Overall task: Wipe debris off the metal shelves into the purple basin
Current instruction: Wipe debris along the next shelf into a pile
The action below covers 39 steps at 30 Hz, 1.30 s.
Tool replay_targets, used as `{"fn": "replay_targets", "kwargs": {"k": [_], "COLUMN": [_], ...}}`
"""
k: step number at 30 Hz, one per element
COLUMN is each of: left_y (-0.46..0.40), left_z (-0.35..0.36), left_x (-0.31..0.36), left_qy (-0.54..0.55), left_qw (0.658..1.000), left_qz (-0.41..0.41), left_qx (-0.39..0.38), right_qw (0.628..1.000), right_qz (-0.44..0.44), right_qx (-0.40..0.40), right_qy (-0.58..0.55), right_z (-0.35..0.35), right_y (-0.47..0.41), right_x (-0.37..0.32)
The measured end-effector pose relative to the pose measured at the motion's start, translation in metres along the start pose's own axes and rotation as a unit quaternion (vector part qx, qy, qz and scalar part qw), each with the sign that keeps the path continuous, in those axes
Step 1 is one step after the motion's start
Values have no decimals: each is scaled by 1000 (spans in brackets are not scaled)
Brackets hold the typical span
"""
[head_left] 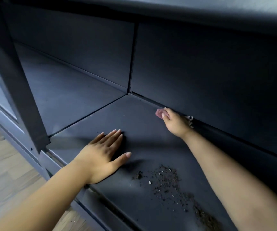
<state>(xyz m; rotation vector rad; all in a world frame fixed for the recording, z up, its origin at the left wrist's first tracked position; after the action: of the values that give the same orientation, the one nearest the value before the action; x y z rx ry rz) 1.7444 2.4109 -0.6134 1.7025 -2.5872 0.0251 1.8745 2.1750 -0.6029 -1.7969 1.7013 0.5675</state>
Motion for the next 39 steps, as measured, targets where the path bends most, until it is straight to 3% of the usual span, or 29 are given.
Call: {"fn": "replay_targets", "kwargs": {"k": [4, 7, 10, 12, 16, 24, 28, 31, 33, 36, 39], "left_y": [0, -1, 1, 1, 0, -1, 0, -1, -1, -1, -1], "left_z": [1, 0, 0, 0, 1, 1, 3, 3, 3, 2, 3], "left_x": [-1, 0, 0, 0, -1, -1, -2, -2, -2, -2, -3], "left_qy": [-1, -3, 0, 3, 3, 8, 8, 14, 8, 8, 12], "left_qw": [1000, 1000, 1000, 1000, 1000, 1000, 1000, 1000, 1000, 1000, 1000], "left_qz": [2, 5, 4, 4, 5, 8, 9, 11, 11, 8, 7], "left_qx": [-4, -2, -2, 2, 9, 15, 13, 16, 15, 14, 16], "right_qw": [993, 989, 980, 980, 986, 996, 976, 959, 949, 947, 969], "right_qz": [-15, -26, -37, -48, -51, -10, -62, -124, -132, -101, -48], "right_qx": [-64, -101, -40, 27, 19, -66, -144, -210, -205, -94, -41], "right_qy": [-94, -102, -194, -193, -155, -56, -151, -144, -201, -289, -238], "right_z": [19, 19, 1, -12, -3, 36, 49, 56, 53, 32, 16], "right_y": [-8, 18, 18, 11, -11, -30, 12, 44, 42, 14, -8], "right_x": [11, -13, -10, 0, 16, -19, -49, -63, -63, -51, -32]}}
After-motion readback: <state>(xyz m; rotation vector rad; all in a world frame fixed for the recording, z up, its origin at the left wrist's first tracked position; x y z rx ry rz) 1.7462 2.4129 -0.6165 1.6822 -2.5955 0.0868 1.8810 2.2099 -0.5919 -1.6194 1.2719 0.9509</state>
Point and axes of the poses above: each hand's wrist, its own y-axis away from the middle knuckle, its own z-axis out of the palm, x = y × z, the point moved 5 cm from there along -y, towards the middle knuckle, and after that the axes turned 9 degrees about -y, right-handed, at the moved point
